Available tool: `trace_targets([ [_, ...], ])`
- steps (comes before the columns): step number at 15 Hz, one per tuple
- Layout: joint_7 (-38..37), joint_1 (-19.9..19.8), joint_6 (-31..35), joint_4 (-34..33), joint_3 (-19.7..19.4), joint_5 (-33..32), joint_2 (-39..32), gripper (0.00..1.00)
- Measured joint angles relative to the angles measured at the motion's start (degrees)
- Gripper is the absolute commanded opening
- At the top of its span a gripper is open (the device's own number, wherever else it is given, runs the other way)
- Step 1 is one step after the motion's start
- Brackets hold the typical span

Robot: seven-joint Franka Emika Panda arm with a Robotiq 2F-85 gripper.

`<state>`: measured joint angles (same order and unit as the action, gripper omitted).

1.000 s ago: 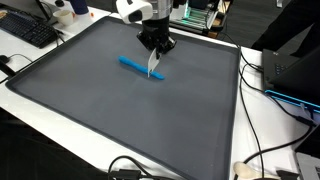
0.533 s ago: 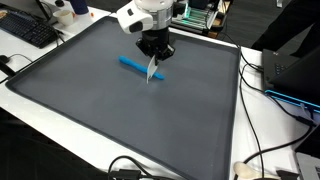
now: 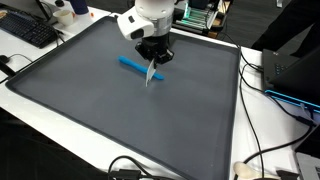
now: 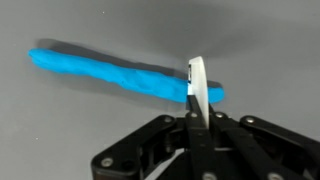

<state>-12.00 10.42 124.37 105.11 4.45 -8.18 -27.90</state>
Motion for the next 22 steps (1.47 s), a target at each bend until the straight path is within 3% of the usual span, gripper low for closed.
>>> trace_targets([
  [22, 0.0, 0.5, -1.0, -0.1, -0.5, 0.2, -1.5, 0.01],
])
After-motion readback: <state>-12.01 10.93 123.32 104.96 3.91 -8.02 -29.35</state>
